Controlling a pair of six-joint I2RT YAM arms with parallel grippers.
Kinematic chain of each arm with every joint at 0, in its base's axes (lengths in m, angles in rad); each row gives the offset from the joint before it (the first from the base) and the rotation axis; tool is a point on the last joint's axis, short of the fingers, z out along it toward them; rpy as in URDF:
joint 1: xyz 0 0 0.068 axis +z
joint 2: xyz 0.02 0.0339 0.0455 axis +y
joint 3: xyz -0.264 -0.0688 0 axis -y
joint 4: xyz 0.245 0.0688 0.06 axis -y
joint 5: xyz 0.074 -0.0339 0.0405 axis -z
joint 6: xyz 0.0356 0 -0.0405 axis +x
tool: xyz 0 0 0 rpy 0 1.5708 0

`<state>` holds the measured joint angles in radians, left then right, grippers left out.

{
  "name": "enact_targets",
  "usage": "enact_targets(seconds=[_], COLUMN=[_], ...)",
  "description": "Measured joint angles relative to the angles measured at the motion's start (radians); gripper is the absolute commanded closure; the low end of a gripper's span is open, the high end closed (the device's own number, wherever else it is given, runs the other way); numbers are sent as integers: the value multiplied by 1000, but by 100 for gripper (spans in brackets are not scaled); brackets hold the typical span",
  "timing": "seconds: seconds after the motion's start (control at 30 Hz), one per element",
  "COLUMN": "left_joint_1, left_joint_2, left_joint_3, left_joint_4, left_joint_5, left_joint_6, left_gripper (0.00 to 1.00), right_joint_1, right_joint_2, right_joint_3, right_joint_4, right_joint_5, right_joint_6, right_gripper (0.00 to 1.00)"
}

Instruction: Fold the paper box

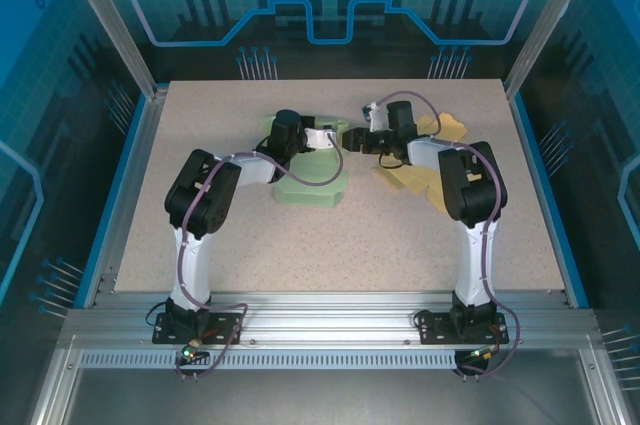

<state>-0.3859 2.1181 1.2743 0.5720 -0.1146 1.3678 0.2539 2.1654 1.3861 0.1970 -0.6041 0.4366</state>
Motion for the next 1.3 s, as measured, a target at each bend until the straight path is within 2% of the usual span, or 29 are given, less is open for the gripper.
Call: enact_targets(seconds=[0.7, 1.3], left_joint_1=[1, 1], left_joint_2=[0, 0], left_joint_3=[-1, -21], left_joint_4=[25, 70], left_joint_5=[0, 17], left_joint_6=[-34, -61], left_gripper=[92, 92], right_joint_1=[36, 82], right_joint_2=[57, 66], right_joint_3=[63, 133], right_joint_4=[-27, -112], right_joint_5=[4, 221], right_joint_6=[15, 30], right_gripper=[43, 42])
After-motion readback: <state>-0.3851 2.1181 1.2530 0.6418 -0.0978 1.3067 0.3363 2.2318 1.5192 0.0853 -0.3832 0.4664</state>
